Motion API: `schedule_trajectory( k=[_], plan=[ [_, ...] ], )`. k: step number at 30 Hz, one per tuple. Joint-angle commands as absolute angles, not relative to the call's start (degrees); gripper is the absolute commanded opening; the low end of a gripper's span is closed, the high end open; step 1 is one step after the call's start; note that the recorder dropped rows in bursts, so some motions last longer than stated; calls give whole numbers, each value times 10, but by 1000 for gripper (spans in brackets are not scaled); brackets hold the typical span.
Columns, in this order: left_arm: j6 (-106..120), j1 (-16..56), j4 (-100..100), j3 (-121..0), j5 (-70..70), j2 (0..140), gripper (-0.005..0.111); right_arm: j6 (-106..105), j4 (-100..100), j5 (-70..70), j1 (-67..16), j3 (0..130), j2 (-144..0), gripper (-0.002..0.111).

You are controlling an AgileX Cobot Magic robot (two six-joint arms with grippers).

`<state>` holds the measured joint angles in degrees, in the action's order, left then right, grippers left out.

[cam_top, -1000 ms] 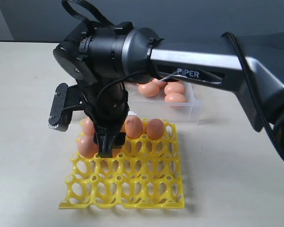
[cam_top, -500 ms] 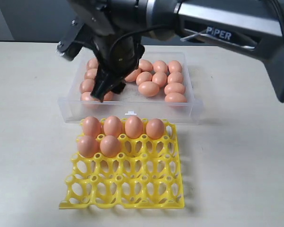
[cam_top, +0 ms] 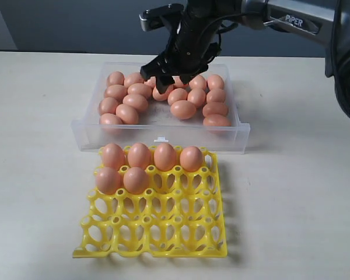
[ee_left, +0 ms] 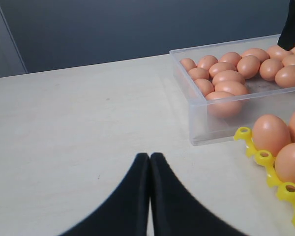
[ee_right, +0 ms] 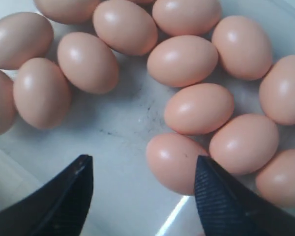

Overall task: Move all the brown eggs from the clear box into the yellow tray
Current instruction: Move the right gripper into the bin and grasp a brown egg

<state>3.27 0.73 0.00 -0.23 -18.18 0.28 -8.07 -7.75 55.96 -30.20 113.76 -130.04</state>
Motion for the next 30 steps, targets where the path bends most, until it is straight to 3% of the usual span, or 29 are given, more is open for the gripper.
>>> schedule_trajectory(
  k=[1, 23, 26, 30],
  plan=[
    [32, 5, 0, 0, -176, 0, 0, -110, -78, 548, -287, 1141, -1323, 58],
    [32, 5, 0, 0, -176, 0, 0, -139, -52, 544, -287, 1141, -1387, 56],
    [32, 5, 0, 0, -176, 0, 0, -139, -52, 544, -287, 1141, -1386, 41],
    [32, 5, 0, 0, -176, 0, 0, -139, -53, 542, -287, 1141, -1377, 3]
  ],
)
